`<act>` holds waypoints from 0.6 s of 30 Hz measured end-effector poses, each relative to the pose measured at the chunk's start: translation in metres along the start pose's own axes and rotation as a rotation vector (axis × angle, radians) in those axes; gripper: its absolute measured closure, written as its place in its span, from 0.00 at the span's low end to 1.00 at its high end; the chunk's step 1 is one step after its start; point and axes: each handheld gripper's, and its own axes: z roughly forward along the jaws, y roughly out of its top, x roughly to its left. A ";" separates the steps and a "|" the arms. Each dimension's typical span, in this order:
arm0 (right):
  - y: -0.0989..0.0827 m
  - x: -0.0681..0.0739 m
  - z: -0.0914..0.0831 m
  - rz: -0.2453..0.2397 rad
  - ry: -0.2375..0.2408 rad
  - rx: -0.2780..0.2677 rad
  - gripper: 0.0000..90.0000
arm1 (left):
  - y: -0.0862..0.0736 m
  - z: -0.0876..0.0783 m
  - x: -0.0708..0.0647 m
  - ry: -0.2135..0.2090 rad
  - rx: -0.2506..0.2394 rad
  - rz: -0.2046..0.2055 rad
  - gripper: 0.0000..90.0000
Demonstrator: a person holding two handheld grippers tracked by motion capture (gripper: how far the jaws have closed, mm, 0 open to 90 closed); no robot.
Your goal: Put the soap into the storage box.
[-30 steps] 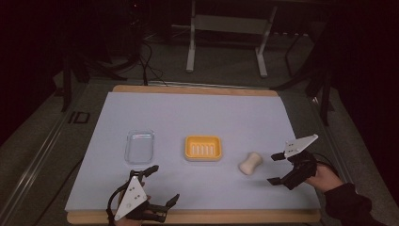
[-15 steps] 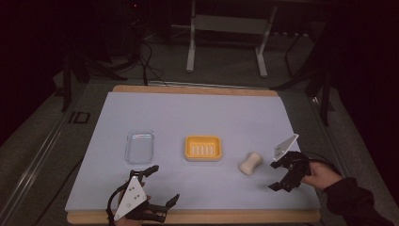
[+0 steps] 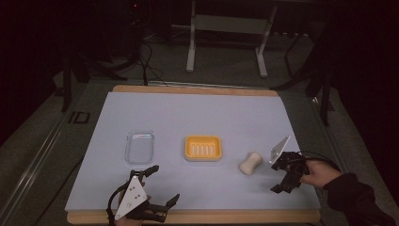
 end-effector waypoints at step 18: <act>-0.001 -0.013 0.016 -0.097 0.034 0.278 0.15 | -0.001 -0.001 -0.001 -0.008 -0.001 -0.005 0.01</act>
